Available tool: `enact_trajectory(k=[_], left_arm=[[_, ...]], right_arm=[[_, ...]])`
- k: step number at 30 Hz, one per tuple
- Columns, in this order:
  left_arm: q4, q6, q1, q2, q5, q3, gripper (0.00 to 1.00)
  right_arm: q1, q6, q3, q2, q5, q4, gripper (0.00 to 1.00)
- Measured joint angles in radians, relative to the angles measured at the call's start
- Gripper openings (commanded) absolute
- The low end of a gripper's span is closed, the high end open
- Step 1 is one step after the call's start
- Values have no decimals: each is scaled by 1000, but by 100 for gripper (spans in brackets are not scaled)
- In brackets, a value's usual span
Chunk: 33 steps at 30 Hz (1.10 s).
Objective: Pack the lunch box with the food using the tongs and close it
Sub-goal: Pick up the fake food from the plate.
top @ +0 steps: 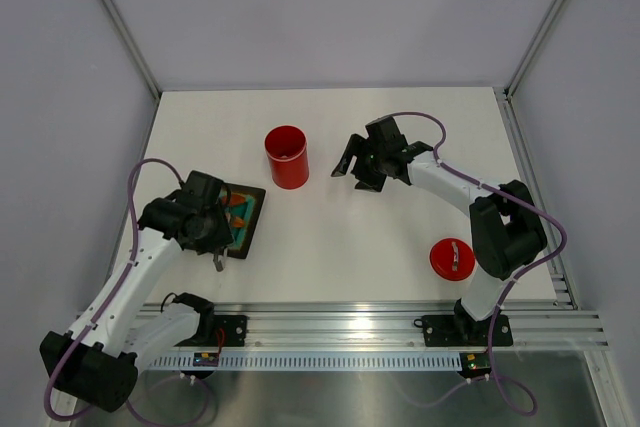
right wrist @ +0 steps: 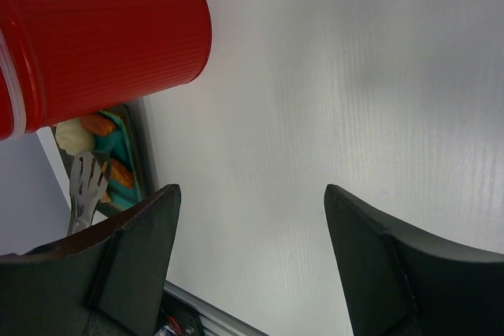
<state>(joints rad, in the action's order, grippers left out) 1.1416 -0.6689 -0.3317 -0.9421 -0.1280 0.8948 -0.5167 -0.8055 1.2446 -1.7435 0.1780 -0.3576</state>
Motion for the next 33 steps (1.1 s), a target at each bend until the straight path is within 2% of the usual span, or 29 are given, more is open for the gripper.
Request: enact_trajectory(k=[7, 14, 23, 33], left_arm=[[69, 23, 0, 0, -64, 24, 33], [122, 61, 0, 0, -111, 81, 42], [105, 61, 0, 0, -92, 63, 48], [72, -10, 0, 8, -78, 36, 47]], right_arm=[[0, -3, -14, 0, 0, 16, 82], [0, -3, -23, 0, 0, 18, 82], [0, -3, -23, 0, 0, 17, 82], [0, -2, -23, 0, 0, 16, 82]])
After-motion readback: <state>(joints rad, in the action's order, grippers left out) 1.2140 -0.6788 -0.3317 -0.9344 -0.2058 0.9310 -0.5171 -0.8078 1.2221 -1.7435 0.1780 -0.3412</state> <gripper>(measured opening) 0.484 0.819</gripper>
